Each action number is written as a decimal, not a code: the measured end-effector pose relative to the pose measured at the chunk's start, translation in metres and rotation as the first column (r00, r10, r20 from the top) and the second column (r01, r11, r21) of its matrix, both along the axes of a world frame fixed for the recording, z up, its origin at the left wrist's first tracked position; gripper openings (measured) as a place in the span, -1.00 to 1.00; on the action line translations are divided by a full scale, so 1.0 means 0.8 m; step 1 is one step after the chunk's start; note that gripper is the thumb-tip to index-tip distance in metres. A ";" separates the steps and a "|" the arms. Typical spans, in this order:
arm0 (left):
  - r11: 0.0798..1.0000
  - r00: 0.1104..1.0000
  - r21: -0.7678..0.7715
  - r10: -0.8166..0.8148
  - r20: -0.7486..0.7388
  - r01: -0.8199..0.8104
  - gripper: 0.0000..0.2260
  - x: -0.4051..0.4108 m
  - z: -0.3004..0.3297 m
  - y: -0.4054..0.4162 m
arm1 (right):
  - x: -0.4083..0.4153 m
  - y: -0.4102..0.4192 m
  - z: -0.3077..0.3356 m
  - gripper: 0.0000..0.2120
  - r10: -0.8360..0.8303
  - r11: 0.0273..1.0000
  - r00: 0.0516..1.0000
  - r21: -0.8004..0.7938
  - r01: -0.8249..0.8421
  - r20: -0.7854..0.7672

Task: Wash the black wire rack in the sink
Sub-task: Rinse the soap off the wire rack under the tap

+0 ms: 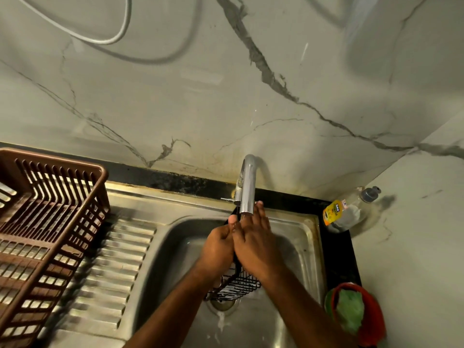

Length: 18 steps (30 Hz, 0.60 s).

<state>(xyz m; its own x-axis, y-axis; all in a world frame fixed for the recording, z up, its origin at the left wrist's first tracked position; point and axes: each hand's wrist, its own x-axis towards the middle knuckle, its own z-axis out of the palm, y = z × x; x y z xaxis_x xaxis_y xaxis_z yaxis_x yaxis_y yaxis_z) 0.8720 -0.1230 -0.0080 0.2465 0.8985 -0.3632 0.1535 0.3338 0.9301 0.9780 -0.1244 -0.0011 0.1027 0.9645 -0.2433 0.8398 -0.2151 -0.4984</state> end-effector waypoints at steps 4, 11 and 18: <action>0.999 0.994 -0.041 0.027 0.105 -0.023 -0.65 -0.015 0.002 -0.005 | -0.011 -0.009 -0.001 0.02 0.112 0.993 0.992 0.019 -0.114 0.063; 0.941 0.882 -0.329 0.223 0.414 -0.084 -0.57 -0.018 0.008 -0.021 | -0.028 0.001 -0.014 -0.03 0.296 0.953 0.949 0.025 -0.300 0.104; 0.897 0.805 -0.416 0.354 0.476 -0.149 -0.59 -0.031 0.004 -0.017 | -0.041 0.016 -0.010 -0.03 0.426 0.897 0.887 0.046 -0.440 0.176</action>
